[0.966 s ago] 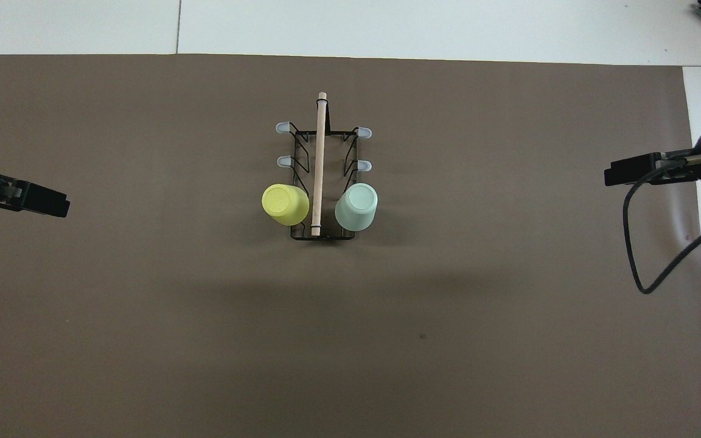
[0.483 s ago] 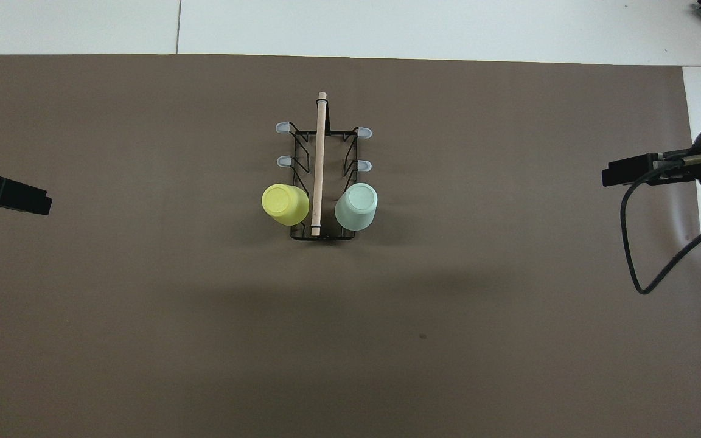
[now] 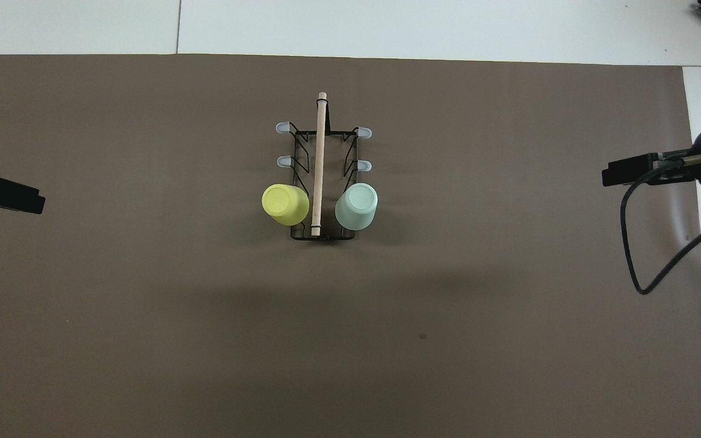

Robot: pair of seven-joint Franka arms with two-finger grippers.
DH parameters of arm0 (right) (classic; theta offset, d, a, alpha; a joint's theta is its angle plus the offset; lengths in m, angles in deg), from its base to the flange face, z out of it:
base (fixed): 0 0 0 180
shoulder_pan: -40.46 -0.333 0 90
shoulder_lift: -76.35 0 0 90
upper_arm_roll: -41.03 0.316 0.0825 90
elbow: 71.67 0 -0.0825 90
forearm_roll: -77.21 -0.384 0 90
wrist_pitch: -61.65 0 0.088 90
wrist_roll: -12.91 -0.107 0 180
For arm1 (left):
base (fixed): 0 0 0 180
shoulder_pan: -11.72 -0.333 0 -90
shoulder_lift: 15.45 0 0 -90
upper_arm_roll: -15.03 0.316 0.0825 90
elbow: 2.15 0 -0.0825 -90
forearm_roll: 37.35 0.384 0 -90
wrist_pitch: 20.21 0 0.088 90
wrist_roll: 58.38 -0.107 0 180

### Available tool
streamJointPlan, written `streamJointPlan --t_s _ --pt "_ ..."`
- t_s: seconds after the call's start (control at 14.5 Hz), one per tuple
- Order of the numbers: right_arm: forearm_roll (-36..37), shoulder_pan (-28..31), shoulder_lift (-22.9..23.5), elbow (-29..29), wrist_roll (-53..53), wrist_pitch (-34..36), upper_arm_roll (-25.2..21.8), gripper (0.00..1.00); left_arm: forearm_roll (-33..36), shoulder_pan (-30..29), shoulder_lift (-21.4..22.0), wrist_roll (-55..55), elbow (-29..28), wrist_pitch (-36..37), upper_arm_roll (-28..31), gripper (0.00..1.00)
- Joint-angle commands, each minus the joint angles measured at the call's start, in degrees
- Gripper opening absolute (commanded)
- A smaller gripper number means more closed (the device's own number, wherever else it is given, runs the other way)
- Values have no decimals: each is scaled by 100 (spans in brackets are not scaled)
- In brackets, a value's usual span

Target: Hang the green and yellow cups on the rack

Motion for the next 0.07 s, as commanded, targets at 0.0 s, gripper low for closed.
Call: streamJointPlan --t_s 0.0 --pt "-65 -15 -32 -53 -85 -14 -29 100 -21 9 -39 56 119 91 46 100"
